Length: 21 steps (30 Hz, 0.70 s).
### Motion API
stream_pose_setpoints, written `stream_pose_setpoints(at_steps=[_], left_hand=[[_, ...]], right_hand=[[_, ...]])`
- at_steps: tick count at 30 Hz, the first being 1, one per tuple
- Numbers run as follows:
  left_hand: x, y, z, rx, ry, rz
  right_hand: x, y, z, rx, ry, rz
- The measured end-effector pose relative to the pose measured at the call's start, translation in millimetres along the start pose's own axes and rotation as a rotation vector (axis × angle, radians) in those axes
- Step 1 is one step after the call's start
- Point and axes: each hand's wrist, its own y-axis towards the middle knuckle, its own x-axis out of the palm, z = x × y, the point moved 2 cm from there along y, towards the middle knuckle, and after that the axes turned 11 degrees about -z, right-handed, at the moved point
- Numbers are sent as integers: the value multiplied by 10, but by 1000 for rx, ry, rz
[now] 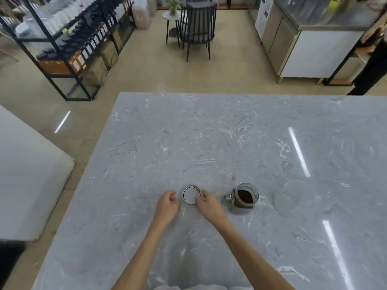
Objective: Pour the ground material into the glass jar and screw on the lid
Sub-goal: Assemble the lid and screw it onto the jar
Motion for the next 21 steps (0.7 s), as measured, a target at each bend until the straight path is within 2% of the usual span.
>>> stream_pose_setpoints(at_steps=[3, 10, 12, 15, 18, 21], left_hand=[[27, 35, 11, 13, 31, -33], [-14, 127, -34, 15, 40, -27], [26, 154, -19, 41, 57, -120], [189, 180, 94, 123, 223, -246], [306, 183, 177, 267, 317, -167], [266, 219, 198, 250, 311, -126]], right_hand=[[66, 48, 56, 6, 11, 26], [38, 53, 192, 75, 233, 82], [47, 43, 159, 46, 275, 70], [101, 81, 95, -26, 352, 20], [141, 139, 87, -45, 385, -29], [103, 107, 132, -44, 397, -43]])
